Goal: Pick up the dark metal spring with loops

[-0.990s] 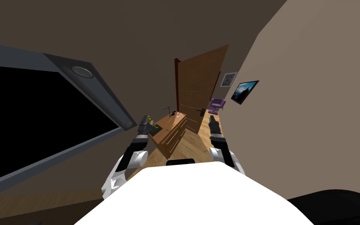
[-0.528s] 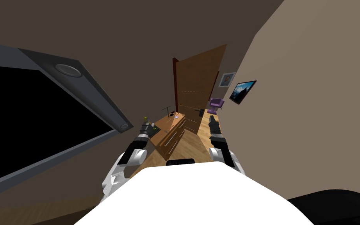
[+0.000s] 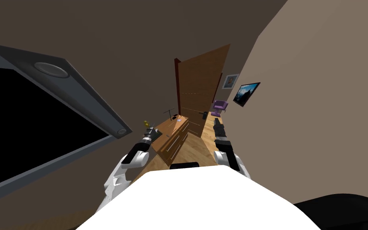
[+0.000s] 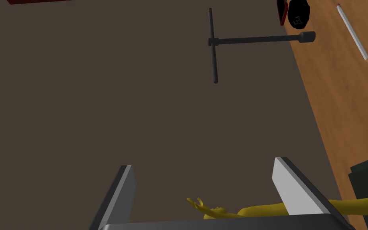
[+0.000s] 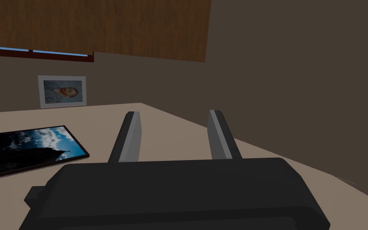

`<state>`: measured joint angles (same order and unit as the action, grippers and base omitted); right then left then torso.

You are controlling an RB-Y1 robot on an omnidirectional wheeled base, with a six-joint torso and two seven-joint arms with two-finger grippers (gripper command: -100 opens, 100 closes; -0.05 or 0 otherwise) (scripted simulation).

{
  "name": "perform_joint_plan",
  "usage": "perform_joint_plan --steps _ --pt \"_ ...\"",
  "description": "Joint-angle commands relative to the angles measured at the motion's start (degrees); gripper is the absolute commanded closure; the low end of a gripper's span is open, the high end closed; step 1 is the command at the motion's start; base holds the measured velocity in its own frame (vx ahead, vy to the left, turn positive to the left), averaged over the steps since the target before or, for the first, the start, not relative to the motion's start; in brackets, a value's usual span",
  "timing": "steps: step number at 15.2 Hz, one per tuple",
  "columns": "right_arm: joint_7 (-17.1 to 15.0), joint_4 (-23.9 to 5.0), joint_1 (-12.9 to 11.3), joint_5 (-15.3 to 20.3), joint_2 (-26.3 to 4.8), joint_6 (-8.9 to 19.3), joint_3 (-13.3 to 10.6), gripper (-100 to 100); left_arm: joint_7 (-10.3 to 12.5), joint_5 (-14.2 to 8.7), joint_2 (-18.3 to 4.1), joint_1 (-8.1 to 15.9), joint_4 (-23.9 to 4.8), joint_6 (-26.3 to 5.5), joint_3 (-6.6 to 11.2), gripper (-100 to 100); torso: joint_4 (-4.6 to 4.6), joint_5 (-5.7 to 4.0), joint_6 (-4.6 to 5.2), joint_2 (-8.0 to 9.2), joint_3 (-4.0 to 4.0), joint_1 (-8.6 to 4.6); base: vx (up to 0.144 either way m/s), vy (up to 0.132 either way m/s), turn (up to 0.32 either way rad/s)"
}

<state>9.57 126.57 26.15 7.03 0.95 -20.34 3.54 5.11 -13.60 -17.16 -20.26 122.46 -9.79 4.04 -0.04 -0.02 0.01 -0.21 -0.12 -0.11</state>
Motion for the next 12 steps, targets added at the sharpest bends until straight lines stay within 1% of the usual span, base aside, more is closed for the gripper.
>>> perform_joint_plan --steps 1,2,3,5,6,8,9,11,12 --pt "0.0 0.0 0.0 0.0 0.0 0.0 0.0 0 0.6 -0.6 -0.7 0.6 -1.0 -2.9 0.48 -100 0.00 0.00 0.00 0.00 0.00 0.00 0.055 -0.028 -0.045" --pt "0.0 0.0 0.0 0.0 0.0 0.0 0.0 0 0.6 -0.6 -0.7 0.6 -1.0 -3.7 0.48 -100 -0.01 0.00 0.00 -0.02 -0.02 0.00 0.036 -0.022 -0.011" --pt "0.0 0.0 0.0 0.0 0.0 0.0 0.0 0 1.3 -1.5 -1.6 1.3 -2.4 -5.3 1.05 -100 0.00 0.00 -0.02 0.01 0.00 0.01 0.038 -0.029 -0.037" --pt "0.0 0.0 0.0 0.0 0.0 0.0 0.0 0 1.3 -1.5 -1.6 1.3 -2.4 -7.3 1.05 -100 0.00 0.00 0.00 0.01 0.00 -0.01 0.041 -0.029 -0.031" --pt "0.0 0.0 0.0 0.0 0.0 0.0 0.0 0 2.0 -2.4 -2.4 2.0 -3.8 -8.6 1.63 -100 0.00 0.00 -0.01 0.03 0.01 -0.01 0.042 -0.038 -0.044" --pt "0.0 0.0 0.0 0.0 0.0 0.0 0.0 0 2.0 -2.4 -2.4 2.0 -3.8 -10.9 1.63 -100 0.00 -0.01 -0.01 0.02 0.01 -0.06 0.041 -0.037 -0.028" --pt "0.0 0.0 0.0 0.0 0.0 0.0 0.0 0 2.7 -3.3 -3.3 2.8 -5.3 -12.3 2.22 -100 0.00 -0.01 -0.01 0.03 0.01 -0.04 0.051 -0.040 -0.041" --pt "0.0 0.0 0.0 0.0 0.0 0.0 0.0 0 2.7 -3.3 -3.3 2.8 -5.3 -14.6 2.22 -100 -0.01 -0.01 0.00 -0.02 -0.02 -0.04 0.049 -0.029 -0.033" --pt "0.0 0.0 0.0 0.0 0.0 0.0 0.0 0 3.5 -4.2 -4.0 3.5 -6.8 -15.9 2.82 -100 -0.01 -0.01 -0.01 0.00 -0.01 -0.01 0.049 -0.028 -0.044"
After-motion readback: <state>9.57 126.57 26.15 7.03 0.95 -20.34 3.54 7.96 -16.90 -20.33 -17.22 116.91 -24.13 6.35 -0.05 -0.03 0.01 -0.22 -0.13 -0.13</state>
